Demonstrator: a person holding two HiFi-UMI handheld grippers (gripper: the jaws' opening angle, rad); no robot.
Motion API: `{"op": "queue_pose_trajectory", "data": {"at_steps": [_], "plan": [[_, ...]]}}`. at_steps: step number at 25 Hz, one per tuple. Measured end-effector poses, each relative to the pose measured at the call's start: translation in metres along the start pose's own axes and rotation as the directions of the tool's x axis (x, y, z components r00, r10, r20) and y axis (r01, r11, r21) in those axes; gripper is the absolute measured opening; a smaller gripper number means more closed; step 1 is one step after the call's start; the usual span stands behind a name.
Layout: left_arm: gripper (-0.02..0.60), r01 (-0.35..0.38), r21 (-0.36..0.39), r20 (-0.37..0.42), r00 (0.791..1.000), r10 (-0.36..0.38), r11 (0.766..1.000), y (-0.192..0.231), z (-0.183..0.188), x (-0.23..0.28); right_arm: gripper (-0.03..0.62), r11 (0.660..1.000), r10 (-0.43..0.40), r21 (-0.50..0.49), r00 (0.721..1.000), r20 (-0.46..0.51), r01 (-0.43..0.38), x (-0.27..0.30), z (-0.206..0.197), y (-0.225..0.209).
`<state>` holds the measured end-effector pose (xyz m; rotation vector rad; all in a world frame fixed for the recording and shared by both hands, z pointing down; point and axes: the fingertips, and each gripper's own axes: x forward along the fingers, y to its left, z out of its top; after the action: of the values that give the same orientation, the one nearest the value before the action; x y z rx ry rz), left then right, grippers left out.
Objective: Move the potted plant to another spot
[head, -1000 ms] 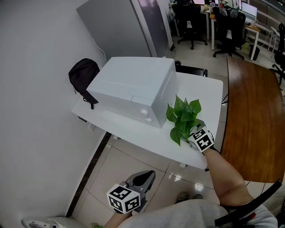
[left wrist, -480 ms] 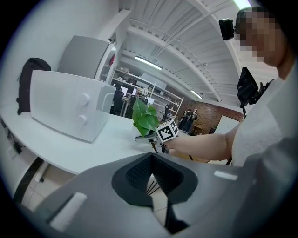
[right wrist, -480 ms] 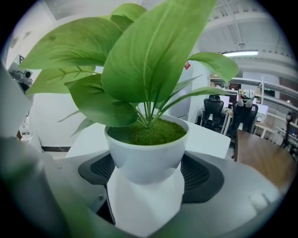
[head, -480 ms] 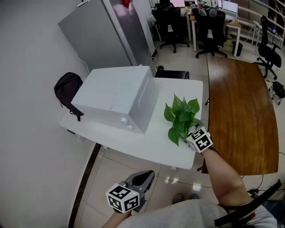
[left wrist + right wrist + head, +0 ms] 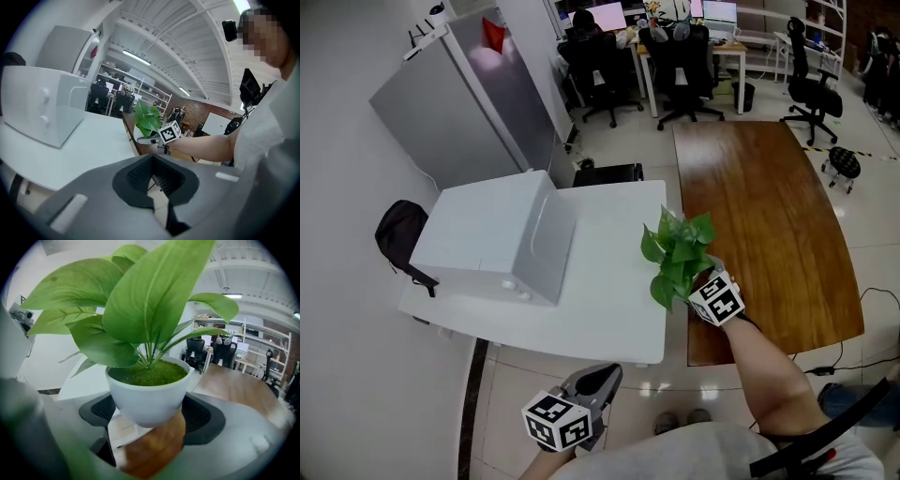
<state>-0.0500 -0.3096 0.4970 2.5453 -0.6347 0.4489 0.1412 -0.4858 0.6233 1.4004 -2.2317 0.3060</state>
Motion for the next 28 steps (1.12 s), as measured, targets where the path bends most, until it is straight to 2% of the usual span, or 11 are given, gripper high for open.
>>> {"op": "queue_pose_trajectory", "data": {"at_steps": [6,17,28], "plan": [[-0.006,0.091,0.027,-0.030,0.995,-0.090,0.995,-0.030,0.006,0.042,0.440,0.997,-0.076,0.032,0.997,-0.015,0.077,-0.044,-0.029,-0.043],[-0.006,0.241,0.081,-0.100,0.967,-0.233,0.967,-0.088,0.010,0.107,0.441,0.969,-0.213,0.119,0.975,-0.061,0.219,-0.126,-0.097,-0.106],[-0.006,0.306,0.120,-0.144,0.947,-0.288,0.945,-0.132,0.008,0.158,0.440,0.928,-0.304,0.190,0.946,-0.110,0.321,-0.197,-0.165,-0.148]]}}
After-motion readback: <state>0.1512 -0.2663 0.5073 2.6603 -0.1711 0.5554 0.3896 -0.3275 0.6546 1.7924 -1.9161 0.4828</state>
